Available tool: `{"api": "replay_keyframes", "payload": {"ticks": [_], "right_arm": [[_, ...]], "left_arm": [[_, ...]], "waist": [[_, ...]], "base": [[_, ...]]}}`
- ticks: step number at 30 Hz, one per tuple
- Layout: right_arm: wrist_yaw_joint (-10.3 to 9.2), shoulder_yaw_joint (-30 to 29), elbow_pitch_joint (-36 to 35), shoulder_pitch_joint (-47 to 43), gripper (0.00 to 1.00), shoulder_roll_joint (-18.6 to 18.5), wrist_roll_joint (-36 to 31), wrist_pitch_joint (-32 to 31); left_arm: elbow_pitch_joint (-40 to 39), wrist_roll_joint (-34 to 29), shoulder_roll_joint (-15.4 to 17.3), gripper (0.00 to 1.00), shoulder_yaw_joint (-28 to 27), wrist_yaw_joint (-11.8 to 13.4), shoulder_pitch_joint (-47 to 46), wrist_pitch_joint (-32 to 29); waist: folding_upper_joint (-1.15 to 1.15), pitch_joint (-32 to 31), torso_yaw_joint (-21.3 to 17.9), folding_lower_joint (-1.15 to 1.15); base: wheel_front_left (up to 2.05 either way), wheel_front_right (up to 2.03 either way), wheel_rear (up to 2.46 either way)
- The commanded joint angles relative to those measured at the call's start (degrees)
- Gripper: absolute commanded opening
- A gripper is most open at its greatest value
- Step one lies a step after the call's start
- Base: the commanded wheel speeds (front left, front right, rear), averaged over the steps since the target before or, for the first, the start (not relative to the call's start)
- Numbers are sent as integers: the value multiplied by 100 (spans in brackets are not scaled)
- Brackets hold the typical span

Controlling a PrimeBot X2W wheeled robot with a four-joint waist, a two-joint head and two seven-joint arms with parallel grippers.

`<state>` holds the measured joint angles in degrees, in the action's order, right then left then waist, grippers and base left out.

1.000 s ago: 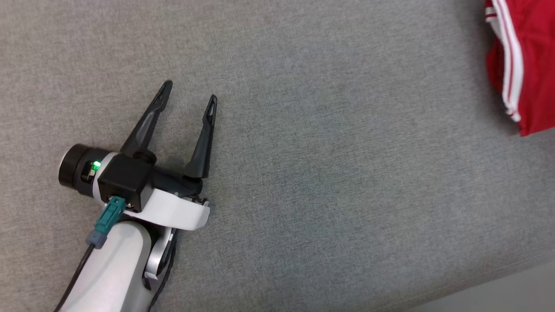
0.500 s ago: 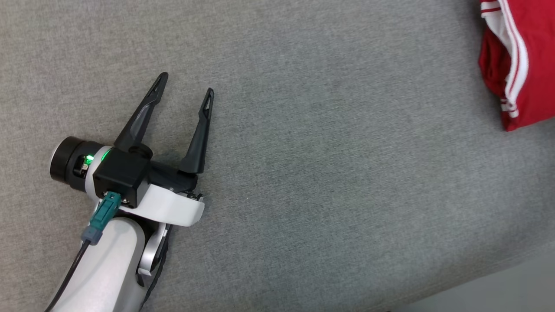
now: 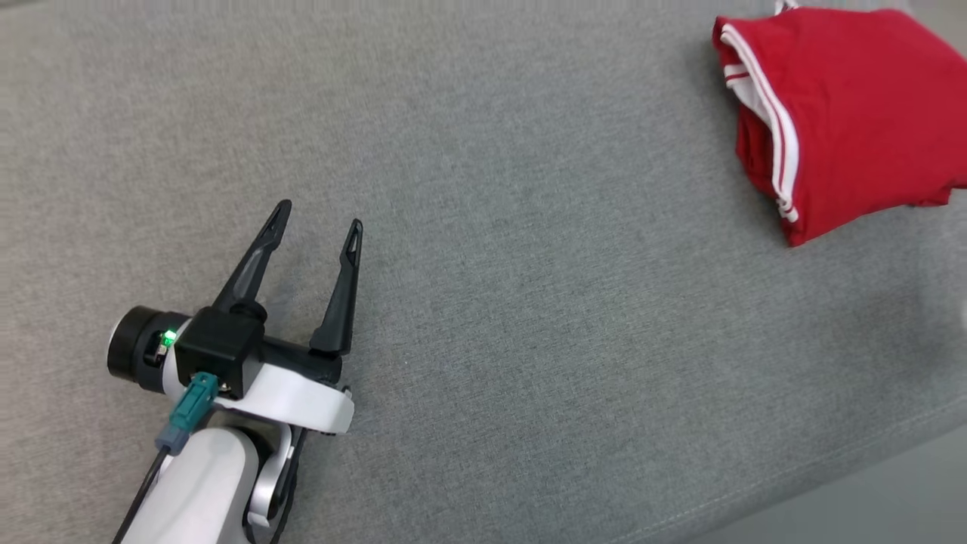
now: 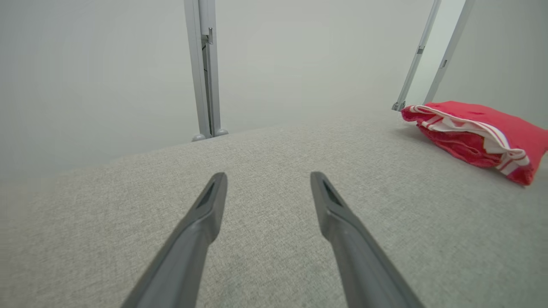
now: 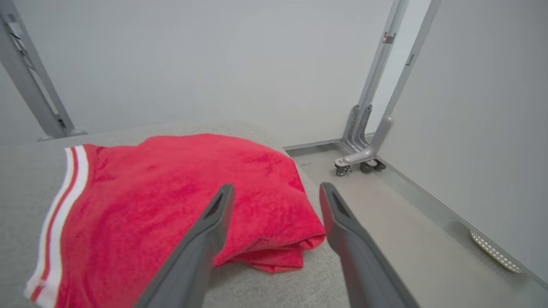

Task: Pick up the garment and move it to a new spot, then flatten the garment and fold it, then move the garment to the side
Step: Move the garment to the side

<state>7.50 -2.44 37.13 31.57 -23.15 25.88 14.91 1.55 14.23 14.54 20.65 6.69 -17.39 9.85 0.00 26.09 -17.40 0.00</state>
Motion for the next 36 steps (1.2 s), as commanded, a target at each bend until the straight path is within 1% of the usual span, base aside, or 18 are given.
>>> {"api": "replay_keyframes", "payload": {"ticks": [1,5,9,14,18,22,26,36], "right_arm": [[-1,-114,-263,-180,100,117,-83,36],[-1,-279,-1116,-743,100,553,-456,33],[-1,-282,-1887,-1141,100,948,-699,31],[-1,-211,-2587,-1486,100,1237,-914,28],[-1,-120,-3026,-1695,100,1408,-1067,-49],[-1,-42,-3358,-1881,100,1527,-1146,-171],[-1,9,-3512,-2028,100,1575,-1206,-248],[-1,125,-3768,-2543,100,1665,-1331,-466]], "left_arm": [[7,30,9,100,-14,33,67,37],[22,108,-31,100,-6,64,193,71],[40,149,-81,100,7,90,257,115],[126,253,-169,100,-4,107,318,212],[179,350,-204,100,-98,198,463,295],[210,447,-200,100,-246,288,625,368],[248,514,-157,100,-359,330,757,405],[176,618,-28,100,-524,429,1166,404]], "waist": [[0,-233,51,0],[0,-435,225,0],[0,-566,497,0],[0,-720,954,0],[0,-829,1278,0],[0,-960,1535,0],[0,-1070,1661,0],[0,-1530,1780,0]], "base": [[0,0,0],[0,0,0],[0,0,0],[0,0,0],[0,0,0],[0,0,0],[0,0,0],[0,0,0]]}}
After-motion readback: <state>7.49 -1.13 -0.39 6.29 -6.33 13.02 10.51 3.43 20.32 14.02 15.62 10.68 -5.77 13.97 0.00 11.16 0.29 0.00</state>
